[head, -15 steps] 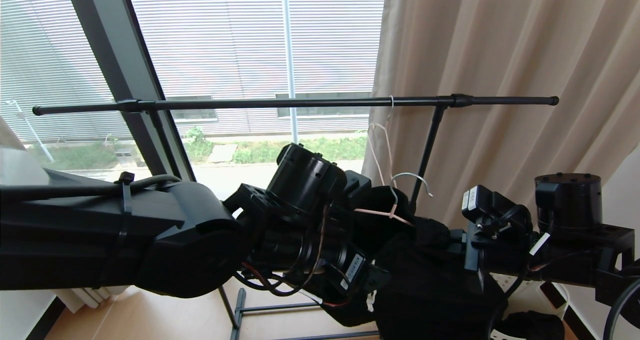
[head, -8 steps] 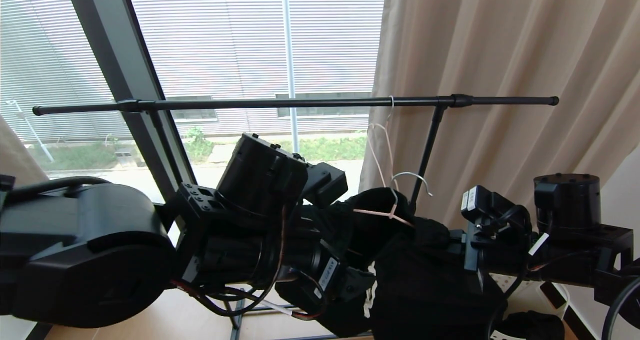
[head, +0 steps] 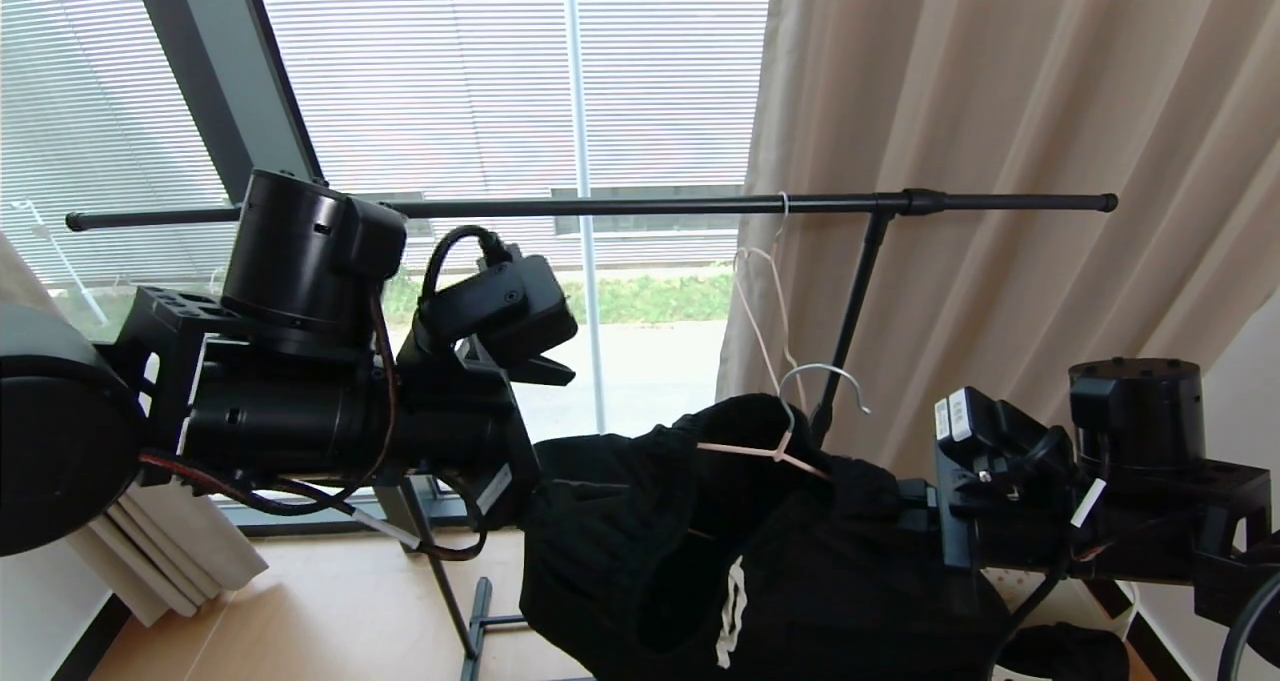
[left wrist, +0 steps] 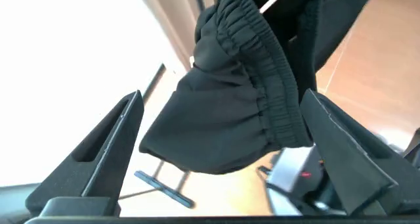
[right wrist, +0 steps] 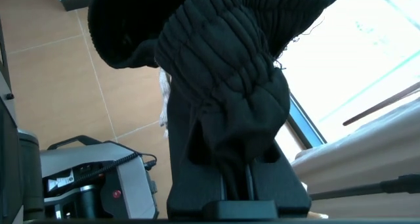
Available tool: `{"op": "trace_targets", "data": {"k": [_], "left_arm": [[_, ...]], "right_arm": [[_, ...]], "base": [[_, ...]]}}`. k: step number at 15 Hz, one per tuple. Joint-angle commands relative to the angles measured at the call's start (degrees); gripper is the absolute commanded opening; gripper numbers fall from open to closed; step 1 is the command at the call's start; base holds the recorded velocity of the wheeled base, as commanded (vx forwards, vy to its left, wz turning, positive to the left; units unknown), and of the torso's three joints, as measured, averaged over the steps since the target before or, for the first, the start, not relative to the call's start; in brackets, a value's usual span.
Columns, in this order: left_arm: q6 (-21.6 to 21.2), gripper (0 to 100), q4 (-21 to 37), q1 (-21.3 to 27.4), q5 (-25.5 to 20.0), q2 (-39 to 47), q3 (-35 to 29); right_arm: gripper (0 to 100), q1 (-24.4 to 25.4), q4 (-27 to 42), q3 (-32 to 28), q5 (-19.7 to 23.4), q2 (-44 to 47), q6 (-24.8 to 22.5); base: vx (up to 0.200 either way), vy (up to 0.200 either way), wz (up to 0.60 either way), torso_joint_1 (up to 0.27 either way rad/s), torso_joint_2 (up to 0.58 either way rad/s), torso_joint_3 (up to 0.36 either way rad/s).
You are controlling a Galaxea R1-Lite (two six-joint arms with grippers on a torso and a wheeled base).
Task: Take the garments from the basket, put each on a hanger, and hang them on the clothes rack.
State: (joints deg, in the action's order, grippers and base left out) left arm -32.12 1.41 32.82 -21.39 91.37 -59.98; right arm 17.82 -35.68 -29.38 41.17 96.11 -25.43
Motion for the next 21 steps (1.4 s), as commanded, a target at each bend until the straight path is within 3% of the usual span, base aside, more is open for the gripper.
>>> {"op": "trace_targets", "data": {"k": [1,3,5,8,13,17,21], "left_arm": [[-7.3,100,0.2,-3.6,-8.8,0.2,2.0],[-16.5,100,0.1,-5.8,-16.3,3.1,2.4],[-18.1,100,0.1,-5.8,-18.5,3.7,2.3],[-25.5,100,-0.2,-5.9,-18.6,7.5,2.1],[-25.5,100,-1.1,-5.7,-18.4,12.1,-1.1],[-24.9,100,-4.9,-5.7,-18.5,15.0,-1.0],[-24.5,100,-5.2,-5.7,-18.5,15.0,-0.6]], "right_arm": [[0,0.0,0.0,0.2,0.1,-0.3,-0.1],[0,0.0,0.0,0.6,0.4,-0.5,-0.1],[0,0.0,0.0,0.6,0.4,-0.5,-0.2],[0,0.3,0.0,0.6,0.5,-0.4,-0.2],[0,1.9,0.0,1.2,0.5,-0.6,-0.2],[0,4.2,-0.1,1.8,0.5,-1.5,-0.2],[0,5.5,-2.4,3.2,0.6,-3.3,-0.1]], "base": [[0.000,0.000,0.00,0.000,0.00,0.000],[0.000,0.000,0.00,0.000,0.00,0.000],[0.000,0.000,0.00,0.000,0.00,0.000],[0.000,0.000,0.00,0.000,0.00,0.000],[0.000,0.000,0.00,0.000,0.00,0.000],[0.000,0.000,0.00,0.000,0.00,0.000],[0.000,0.000,0.00,0.000,0.00,0.000]]}}
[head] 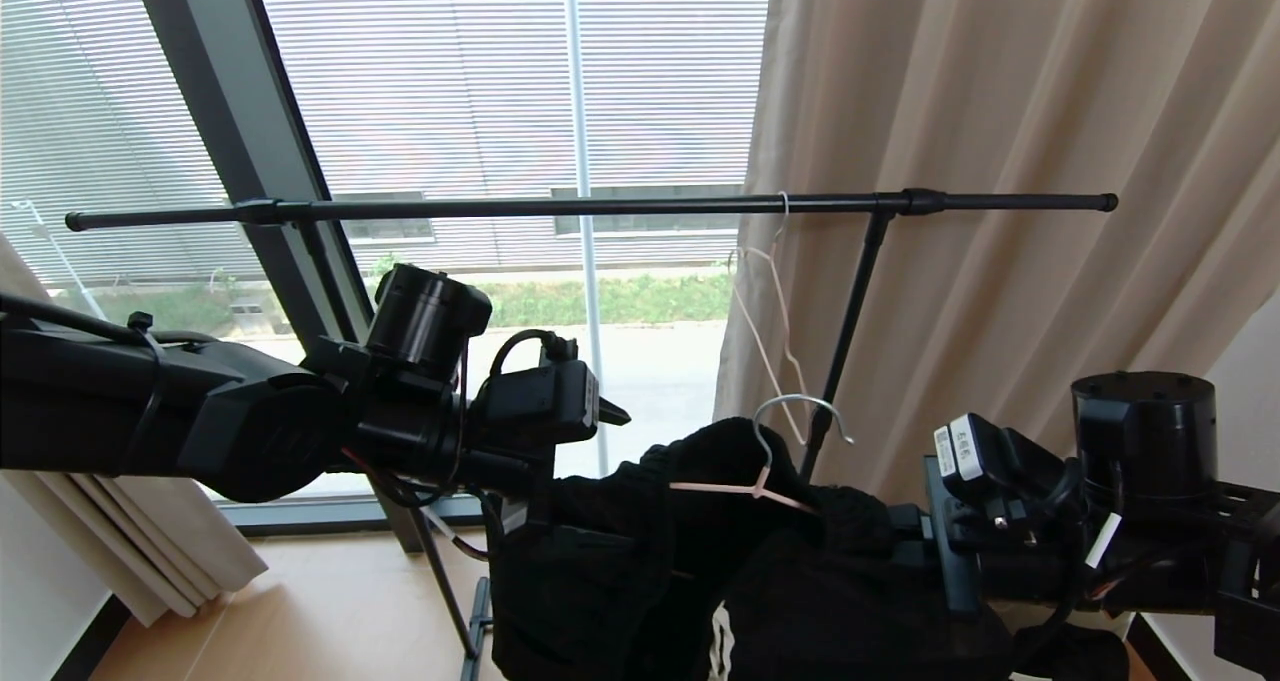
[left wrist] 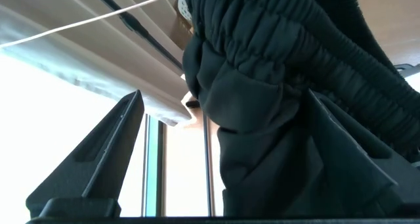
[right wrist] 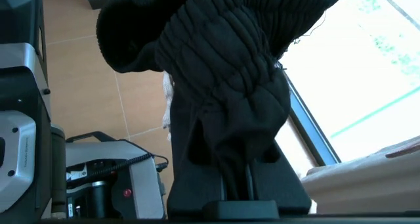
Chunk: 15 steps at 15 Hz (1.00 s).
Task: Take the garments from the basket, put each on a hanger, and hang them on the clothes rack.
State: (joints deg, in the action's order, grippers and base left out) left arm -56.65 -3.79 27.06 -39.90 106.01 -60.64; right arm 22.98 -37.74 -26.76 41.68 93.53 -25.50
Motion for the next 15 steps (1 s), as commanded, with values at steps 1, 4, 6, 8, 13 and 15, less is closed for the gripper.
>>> {"op": "trace_targets", "data": {"k": [1,4,6,8,13,15], "left_arm": [[0.0,100,0.0,0.0,0.0,0.3,0.3],[0.0,100,0.0,-0.1,0.0,0.3,1.7],[0.1,100,0.0,-0.1,0.0,0.2,1.9],[0.1,100,0.0,0.0,0.0,0.1,2.4],[0.1,0,0.0,0.0,0.0,-0.6,3.2],[0.0,0,0.0,0.1,0.0,-1.3,3.9]], "right_arm": [[0,0.9,-2.0,1.4,0.1,-0.7,0.0],[0,1.2,-5.7,2.7,0.1,-0.5,0.1],[0,1.9,-5.8,2.8,0.1,-0.5,0.1],[0,2.3,-5.9,2.8,0.1,-0.7,0.1],[0,3.4,-5.9,2.9,0.0,-1.6,0.2],[0,3.4,-5.9,2.9,0.0,-1.6,0.2]], "base": [[0.000,0.000,0.00,0.000,0.00,0.000],[0.000,0.000,0.00,0.000,0.00,0.000],[0.000,0.000,0.00,0.000,0.00,0.000],[0.000,0.000,0.00,0.000,0.00,0.000],[0.000,0.000,0.00,0.000,0.00,0.000],[0.000,0.000,0.00,0.000,0.00,0.000]]}}
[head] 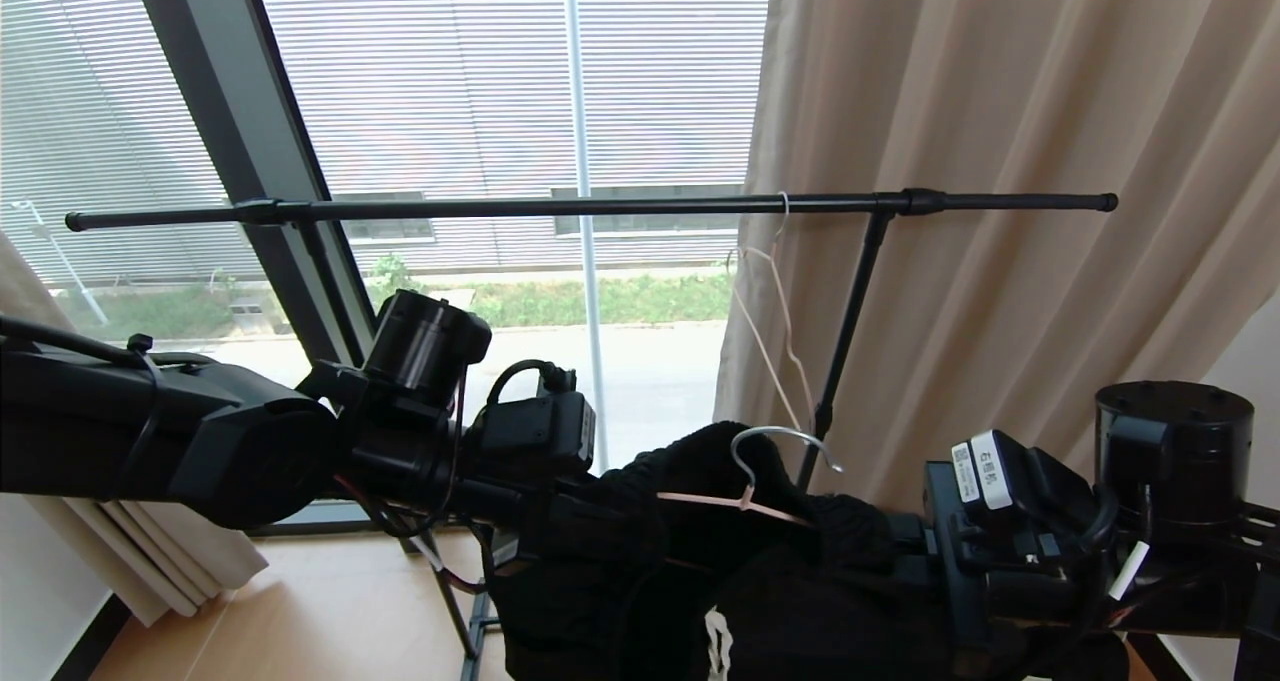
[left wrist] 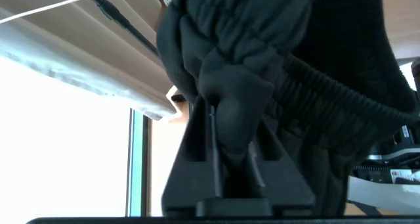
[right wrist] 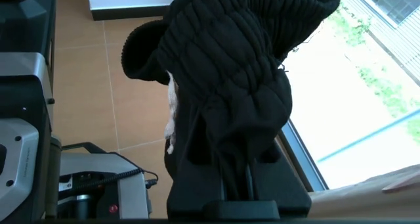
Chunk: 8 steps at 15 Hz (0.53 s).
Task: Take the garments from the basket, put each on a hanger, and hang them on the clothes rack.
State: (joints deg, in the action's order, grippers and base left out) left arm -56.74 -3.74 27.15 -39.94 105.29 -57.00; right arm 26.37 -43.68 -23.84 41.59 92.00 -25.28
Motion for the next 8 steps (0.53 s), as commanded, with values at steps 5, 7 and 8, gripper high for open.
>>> {"op": "trace_targets", "data": {"k": [5,7,8], "left_arm": [[0.2,0,0.0,-0.3,0.0,-1.6,0.3],[1.3,0,0.1,-0.4,0.0,-3.1,1.1],[2.4,0,0.1,-0.7,0.0,-3.4,1.3]], "right_arm": [[0,0.0,0.2,-0.4,-0.4,0.5,0.8],[100,-0.4,0.1,-0.5,-0.4,0.5,2.0],[100,-0.9,0.1,-0.4,-0.3,0.4,2.2]], "base": [[0.000,0.000,0.00,0.000,0.00,0.000],[0.000,0.000,0.00,0.000,0.00,0.000],[0.000,0.000,0.00,0.000,0.00,0.000]]}}
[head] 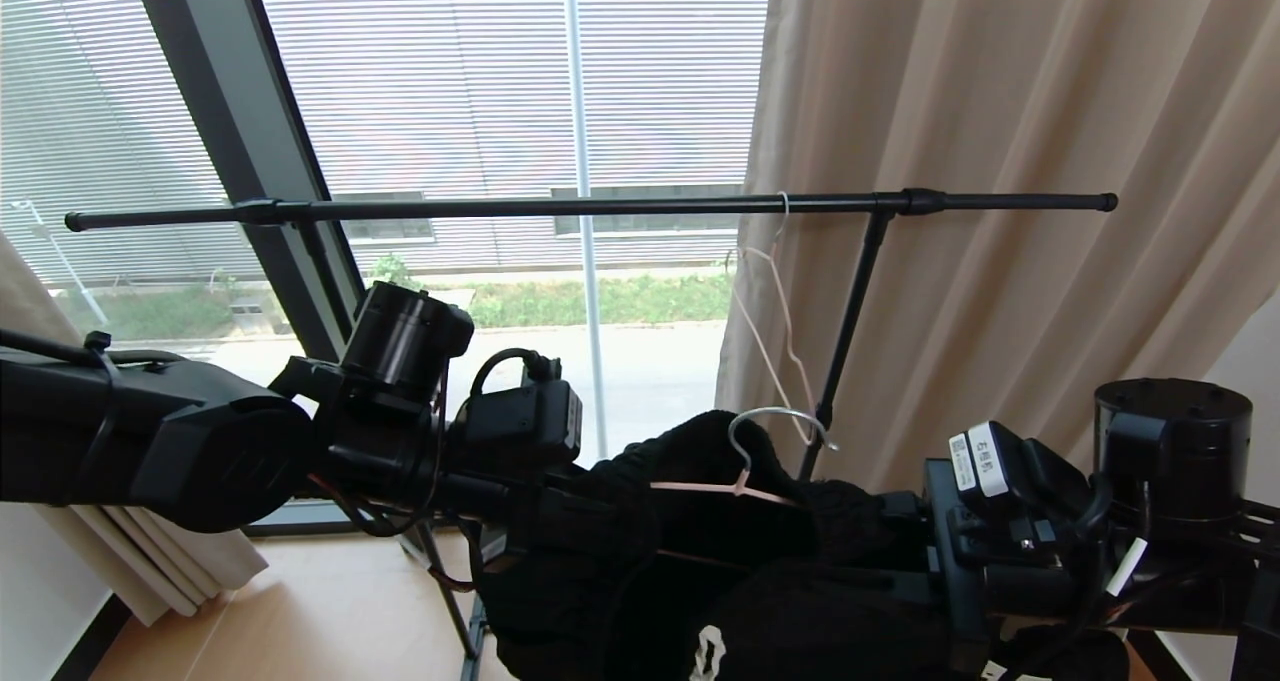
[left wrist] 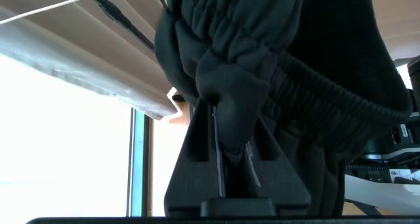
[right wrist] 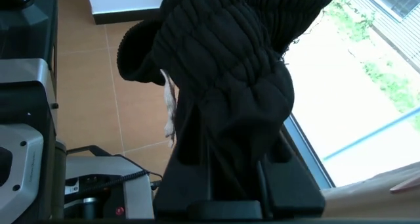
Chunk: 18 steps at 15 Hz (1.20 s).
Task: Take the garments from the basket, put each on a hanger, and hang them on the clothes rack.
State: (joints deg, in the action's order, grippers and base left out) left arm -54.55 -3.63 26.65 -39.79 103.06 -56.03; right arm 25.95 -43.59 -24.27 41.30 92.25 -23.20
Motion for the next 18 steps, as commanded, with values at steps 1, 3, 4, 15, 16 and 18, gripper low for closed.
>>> {"op": "trace_targets", "data": {"k": [1,3,4,15,16,18], "left_arm": [[0.9,0,-0.1,-0.7,0.0,-1.8,0.5],[1.2,0,-0.1,-1.7,-0.1,-3.0,0.8],[1.2,0,-0.1,-1.8,-0.1,-3.5,1.2],[7.2,0,-0.1,-6.5,-0.5,-15.4,8.4],[9.6,0,-0.1,-6.5,-0.5,-17.0,9.1],[12.0,0,-0.1,-6.6,-0.5,-18.6,9.4]], "right_arm": [[100,-1.4,0.0,0.3,0.2,0.0,0.0],[100,-2.8,0.0,0.3,0.4,0.0,0.0],[100,-3.4,0.0,0.4,0.4,-0.1,0.0],[100,-12.5,-0.1,-0.7,12.9,3.4,-0.4],[100,-13.8,-0.2,-1.0,15.2,4.9,-1.4],[100,-14.8,-1.1,-1.0,18.1,6.5,-2.4]], "base": [[0.000,0.000,0.00,0.000,0.00,0.000],[0.000,0.000,0.00,0.000,0.00,0.000],[0.000,0.000,0.00,0.000,0.00,0.000],[0.000,0.000,0.00,0.000,0.00,0.000],[0.000,0.000,0.00,0.000,0.00,0.000],[0.000,0.000,0.00,0.000,0.00,0.000]]}}
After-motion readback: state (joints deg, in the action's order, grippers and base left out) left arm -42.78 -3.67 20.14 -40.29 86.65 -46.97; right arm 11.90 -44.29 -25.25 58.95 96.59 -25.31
